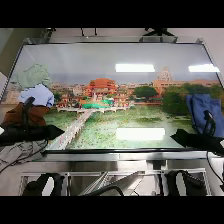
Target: Fold the shirts.
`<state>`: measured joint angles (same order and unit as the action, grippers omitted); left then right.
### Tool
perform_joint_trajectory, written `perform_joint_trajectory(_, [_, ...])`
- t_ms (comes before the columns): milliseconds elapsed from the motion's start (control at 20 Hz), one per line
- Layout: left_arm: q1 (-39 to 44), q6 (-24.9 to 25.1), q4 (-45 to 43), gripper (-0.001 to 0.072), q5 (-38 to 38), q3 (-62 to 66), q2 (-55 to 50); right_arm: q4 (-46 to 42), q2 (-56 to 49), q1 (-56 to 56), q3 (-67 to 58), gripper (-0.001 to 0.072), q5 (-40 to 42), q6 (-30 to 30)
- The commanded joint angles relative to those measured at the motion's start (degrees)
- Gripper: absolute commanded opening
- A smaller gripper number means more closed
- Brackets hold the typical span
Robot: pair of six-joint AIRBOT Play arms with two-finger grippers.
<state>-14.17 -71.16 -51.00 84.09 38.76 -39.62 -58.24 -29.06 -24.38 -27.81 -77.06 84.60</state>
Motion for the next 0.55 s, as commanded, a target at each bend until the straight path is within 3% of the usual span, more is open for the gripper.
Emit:
perform_joint_trajectory(0, [2.43, -0.5, 0.11, 0.0012, -1.6, -6.32, 4.76, 1.55, 2.34, 2.1, 2.89, 0.0022, -0.22, -0.46])
perform_joint_trajectory(500, [4.13, -2.89, 0.07, 0.0012, -1.64, -6.29, 6.49, 1.53, 2.27, 2.1, 2.89, 0.0022, -1.64, -0.44])
